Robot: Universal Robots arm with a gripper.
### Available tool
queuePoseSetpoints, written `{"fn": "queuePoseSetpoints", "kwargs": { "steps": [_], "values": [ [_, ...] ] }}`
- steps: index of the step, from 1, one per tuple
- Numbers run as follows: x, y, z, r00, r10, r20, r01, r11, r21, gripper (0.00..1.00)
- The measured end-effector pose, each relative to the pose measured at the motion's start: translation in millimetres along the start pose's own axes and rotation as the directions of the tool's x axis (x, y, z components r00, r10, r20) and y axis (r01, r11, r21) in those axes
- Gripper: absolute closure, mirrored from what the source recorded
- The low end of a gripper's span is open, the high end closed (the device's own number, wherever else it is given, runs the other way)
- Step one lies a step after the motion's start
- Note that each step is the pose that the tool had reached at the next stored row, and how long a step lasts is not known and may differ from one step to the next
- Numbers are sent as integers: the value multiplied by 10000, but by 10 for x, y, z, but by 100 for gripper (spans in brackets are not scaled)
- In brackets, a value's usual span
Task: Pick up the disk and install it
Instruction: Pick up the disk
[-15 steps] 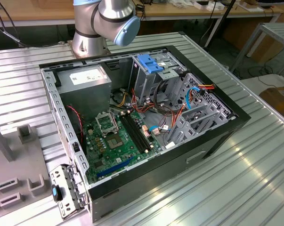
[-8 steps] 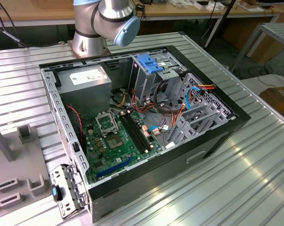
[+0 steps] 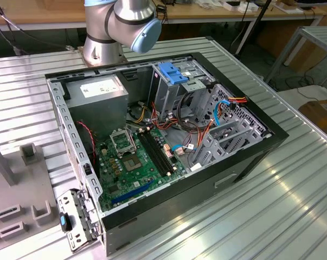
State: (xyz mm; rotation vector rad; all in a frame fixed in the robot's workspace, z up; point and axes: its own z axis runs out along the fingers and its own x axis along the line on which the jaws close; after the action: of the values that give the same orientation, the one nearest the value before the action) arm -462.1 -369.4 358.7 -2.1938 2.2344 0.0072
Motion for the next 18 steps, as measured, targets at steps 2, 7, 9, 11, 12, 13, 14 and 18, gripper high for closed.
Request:
{"fn": "queuePoseSetpoints", "kwargs": {
  "steps": [2, 7, 9, 11, 12, 13, 14, 18],
  "values": [
    [0, 0, -3, 10000, 0, -1, 0, 10000, -1, 63],
    [-3, -1, -234, 10000, 0, 0, 0, 10000, 1, 63],
    [-5, -2, -482, 10000, 0, 1, 0, 10000, 4, 63],
    [-6, -3, -615, 10000, 0, 1, 0, 10000, 7, 63],
    [-7, -3, -659, 10000, 0, 0, 0, 10000, 5, 63],
    [-7, -3, -726, 10000, 0, 1, 0, 10000, 9, 63],
    [-8, -3, -797, 10000, -1, 0, 1, 10000, 9, 63],
    [-13, -5, -1210, 10000, 0, 0, 0, 10000, 25, 63]
  ]
}}
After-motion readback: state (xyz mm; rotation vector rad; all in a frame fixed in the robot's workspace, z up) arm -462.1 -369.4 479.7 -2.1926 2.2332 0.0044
